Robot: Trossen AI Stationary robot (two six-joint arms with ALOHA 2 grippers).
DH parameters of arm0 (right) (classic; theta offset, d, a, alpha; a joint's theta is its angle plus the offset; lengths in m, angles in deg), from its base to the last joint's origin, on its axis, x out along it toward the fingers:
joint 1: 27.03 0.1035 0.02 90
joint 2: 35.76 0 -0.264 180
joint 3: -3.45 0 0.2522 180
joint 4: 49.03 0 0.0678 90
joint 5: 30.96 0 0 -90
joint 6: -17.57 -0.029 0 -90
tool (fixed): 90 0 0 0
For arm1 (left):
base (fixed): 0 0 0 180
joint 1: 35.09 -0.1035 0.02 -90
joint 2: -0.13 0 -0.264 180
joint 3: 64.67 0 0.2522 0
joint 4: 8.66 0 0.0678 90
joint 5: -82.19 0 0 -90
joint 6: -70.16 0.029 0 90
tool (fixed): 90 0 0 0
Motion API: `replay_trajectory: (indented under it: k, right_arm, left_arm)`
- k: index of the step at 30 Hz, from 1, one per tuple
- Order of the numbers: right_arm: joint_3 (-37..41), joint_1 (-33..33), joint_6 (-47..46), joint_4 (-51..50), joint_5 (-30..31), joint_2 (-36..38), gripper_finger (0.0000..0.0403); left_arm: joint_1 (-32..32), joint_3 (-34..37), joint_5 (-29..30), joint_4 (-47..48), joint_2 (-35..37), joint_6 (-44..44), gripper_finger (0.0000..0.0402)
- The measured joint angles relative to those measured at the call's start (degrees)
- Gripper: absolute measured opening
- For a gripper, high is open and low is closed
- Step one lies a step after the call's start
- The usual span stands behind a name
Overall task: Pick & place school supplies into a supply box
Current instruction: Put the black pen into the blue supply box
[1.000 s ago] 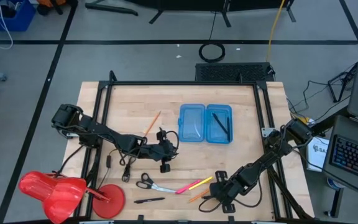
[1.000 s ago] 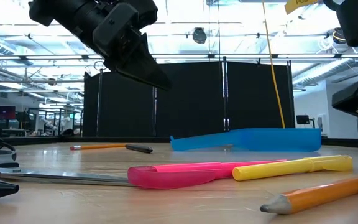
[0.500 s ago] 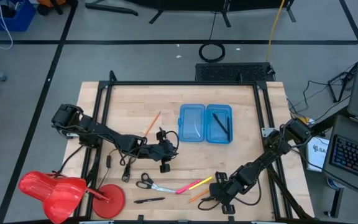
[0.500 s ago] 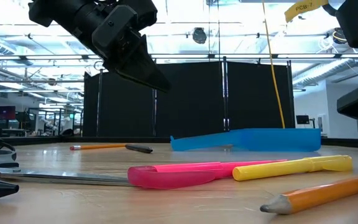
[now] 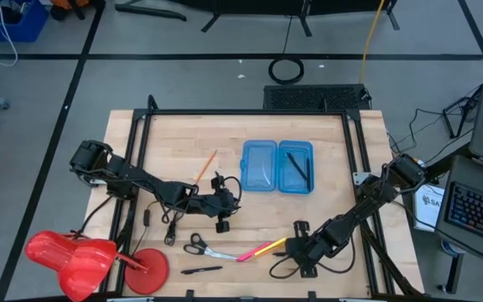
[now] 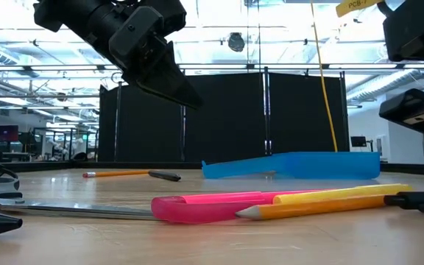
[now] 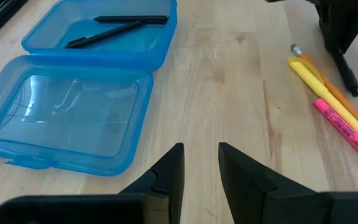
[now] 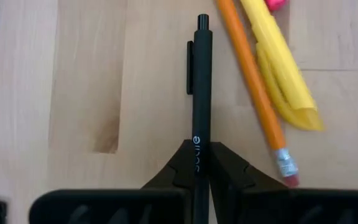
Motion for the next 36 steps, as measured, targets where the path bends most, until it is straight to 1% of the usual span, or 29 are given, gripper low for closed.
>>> replay_trajectory:
  k: [10,13,18,27,36]
  right_arm:
    - [0.0,-0.2,0.0,-0.4,0.1,1.1,0.0013]
    - [-0.1,-0.4,0.1,-1.2,2.4,2.6,0.0013]
    - [-0.2,-1.6,-0.3,-4.9,7.9,6.0,0.0013]
    - [-0.2,-5.9,-4.8,-13.5,17.7,10.8,0.0013]
    - [-0.2,-13.1,-4.6,-15.9,20.7,11.7,0.0013]
  left_arm:
    - [0.0,0.0,0.0,0.0,0.0,0.0,0.0104]
    - [0.0,0.0,0.0,0.0,0.0,0.1,0.0104]
    - [0.0,0.0,0.0,-0.1,0.0,0.1,0.0104]
    - [0.0,0.0,0.0,-0.3,0.0,0.0,0.0104]
    - [0.0,0.0,0.0,-0.4,0.0,-0.2,0.0104]
